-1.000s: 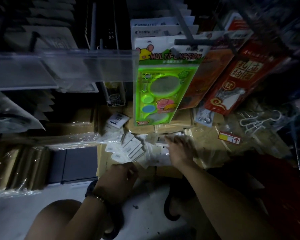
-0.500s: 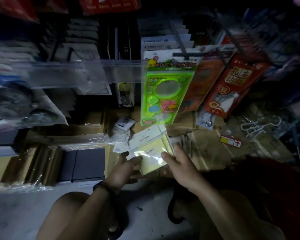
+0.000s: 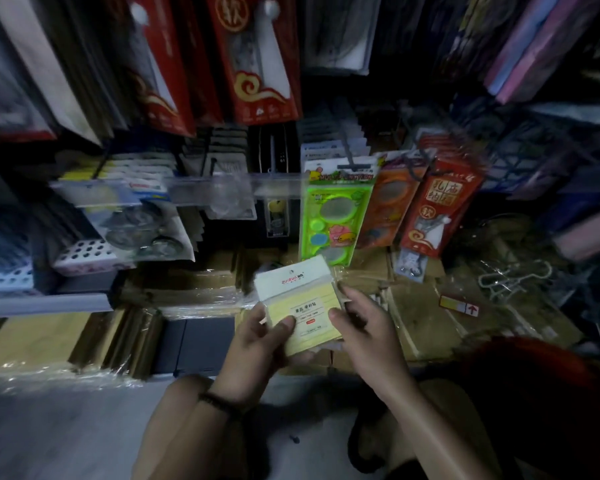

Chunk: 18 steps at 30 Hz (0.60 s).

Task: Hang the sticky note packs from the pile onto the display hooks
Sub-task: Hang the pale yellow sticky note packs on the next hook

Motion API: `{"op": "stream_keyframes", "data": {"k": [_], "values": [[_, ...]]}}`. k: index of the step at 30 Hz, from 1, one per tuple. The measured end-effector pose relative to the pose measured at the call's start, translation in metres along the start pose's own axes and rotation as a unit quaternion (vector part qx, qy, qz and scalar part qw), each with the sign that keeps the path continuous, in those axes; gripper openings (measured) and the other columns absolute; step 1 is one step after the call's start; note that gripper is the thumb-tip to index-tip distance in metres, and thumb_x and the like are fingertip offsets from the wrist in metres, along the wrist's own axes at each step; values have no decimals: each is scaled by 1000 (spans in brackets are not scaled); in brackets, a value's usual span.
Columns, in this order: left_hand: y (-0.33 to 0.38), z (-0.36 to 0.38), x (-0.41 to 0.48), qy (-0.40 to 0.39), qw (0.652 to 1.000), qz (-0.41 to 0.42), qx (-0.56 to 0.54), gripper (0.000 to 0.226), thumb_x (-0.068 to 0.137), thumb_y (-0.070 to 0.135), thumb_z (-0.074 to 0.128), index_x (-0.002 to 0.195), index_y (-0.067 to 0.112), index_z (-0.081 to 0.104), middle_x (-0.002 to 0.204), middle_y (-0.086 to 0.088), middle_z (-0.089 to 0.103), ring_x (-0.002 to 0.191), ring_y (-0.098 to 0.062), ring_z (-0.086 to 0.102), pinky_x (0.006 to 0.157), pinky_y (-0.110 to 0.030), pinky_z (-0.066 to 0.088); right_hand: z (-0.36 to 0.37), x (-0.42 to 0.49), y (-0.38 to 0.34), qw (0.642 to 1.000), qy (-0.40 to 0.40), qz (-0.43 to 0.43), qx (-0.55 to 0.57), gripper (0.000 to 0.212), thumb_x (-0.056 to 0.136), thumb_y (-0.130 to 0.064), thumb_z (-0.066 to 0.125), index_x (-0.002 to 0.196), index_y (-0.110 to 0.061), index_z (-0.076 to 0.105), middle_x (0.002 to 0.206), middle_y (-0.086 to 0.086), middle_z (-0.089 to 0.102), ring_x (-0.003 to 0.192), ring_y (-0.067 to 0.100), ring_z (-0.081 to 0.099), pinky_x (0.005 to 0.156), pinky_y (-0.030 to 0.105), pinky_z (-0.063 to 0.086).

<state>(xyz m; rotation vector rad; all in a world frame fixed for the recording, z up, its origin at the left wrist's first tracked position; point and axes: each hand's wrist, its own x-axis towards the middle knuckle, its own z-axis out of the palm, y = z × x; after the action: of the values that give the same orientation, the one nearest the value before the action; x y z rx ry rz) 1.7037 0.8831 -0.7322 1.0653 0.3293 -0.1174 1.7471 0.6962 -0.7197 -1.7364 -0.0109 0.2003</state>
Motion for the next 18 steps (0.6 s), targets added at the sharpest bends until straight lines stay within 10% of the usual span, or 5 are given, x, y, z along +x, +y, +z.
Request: {"op": "stream_keyframes", "data": {"k": [8,12,18], "values": [[97,37,-46,15,976,192,107,29,98,6,65,127,6,60,120,-18,77,100,-36,78,64,-41,67,-10,-30,-119,987,1,-156,39,71,99,-3,72,161,-21,43,110,-4,82,107,14,78,95,37,63],[147,63,-70,20,951,279,133,30,98,5,68,127,10,63,117,-11,80,100,-35,79,68,-42,67,-17,-39,-179,974,-2,-224,37,75,92,-2,80,157,-24,50,108,-7,81,100,12,79,85,26,64],[221,103,-91,43,900,400,170,29,95,13,76,121,23,69,122,-3,79,114,-26,76,90,-43,62,-23,-41,-257,942,36,-334,18,58,94,-8,80,143,-36,65,109,-13,81,96,13,80,81,44,68]]}}
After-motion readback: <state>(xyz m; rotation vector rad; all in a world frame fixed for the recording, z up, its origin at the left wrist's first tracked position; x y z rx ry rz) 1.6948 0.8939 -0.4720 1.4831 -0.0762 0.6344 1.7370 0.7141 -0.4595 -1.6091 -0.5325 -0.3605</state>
